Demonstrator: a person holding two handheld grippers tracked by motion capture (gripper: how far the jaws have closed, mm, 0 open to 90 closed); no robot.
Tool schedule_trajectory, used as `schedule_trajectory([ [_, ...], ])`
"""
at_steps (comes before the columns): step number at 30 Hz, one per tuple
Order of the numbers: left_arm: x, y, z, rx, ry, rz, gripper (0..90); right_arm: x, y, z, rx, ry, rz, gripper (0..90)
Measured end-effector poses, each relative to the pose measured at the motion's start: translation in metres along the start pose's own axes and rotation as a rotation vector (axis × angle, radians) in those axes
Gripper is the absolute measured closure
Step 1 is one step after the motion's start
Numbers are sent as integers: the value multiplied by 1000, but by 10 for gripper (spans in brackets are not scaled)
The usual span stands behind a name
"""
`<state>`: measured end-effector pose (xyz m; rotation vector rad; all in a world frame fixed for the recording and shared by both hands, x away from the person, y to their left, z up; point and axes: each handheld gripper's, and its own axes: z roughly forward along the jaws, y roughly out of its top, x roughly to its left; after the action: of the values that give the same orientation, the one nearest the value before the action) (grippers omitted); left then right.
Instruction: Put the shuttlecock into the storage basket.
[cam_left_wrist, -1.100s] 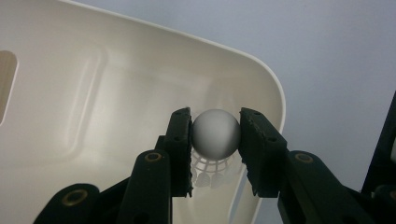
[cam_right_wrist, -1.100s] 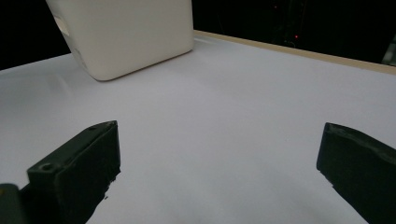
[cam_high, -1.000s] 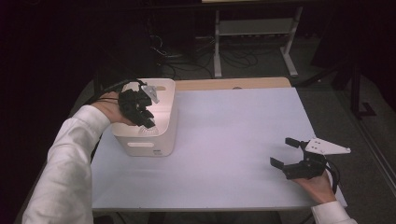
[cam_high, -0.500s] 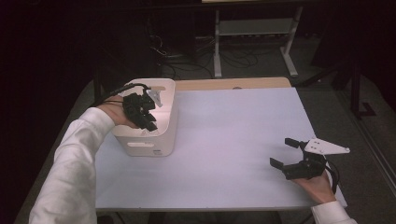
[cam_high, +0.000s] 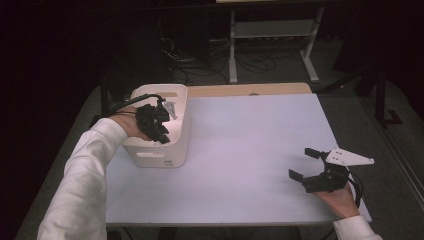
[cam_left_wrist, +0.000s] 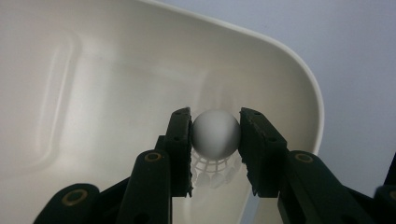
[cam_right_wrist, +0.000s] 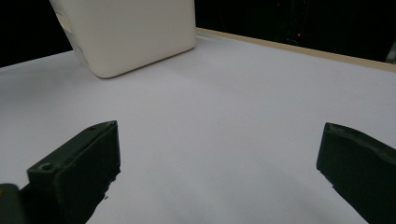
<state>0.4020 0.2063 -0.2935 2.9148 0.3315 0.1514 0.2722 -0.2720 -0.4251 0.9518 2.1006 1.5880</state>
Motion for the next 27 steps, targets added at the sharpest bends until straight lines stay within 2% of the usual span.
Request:
schedule_trajectory([
  [5,3,1,5,-3,-4,-7,648,0,0,0,2,2,-5,0],
  [11,4,2,12,21,-17,-8,646,0,0,0,-1,6,-2,0],
  [13,5,2,12,24,-7,-12,637,0,0,0,-2,7,-2,0],
  [16,6,2,11,19,2,-25,555,0,0,0,-1,8,-2,0],
  [20,7,1,7,11,35,-33,423,0,0,0,-2,7,-3,0],
  [23,8,-2,1,-21,59,-61,364,1,0,0,1,9,-1,0],
  [25,9,-4,-6,-59,61,-92,336,1,0,1,3,8,-4,0],
  [27,10,-6,-12,-82,73,-108,275,1,0,1,4,8,-4,0],
])
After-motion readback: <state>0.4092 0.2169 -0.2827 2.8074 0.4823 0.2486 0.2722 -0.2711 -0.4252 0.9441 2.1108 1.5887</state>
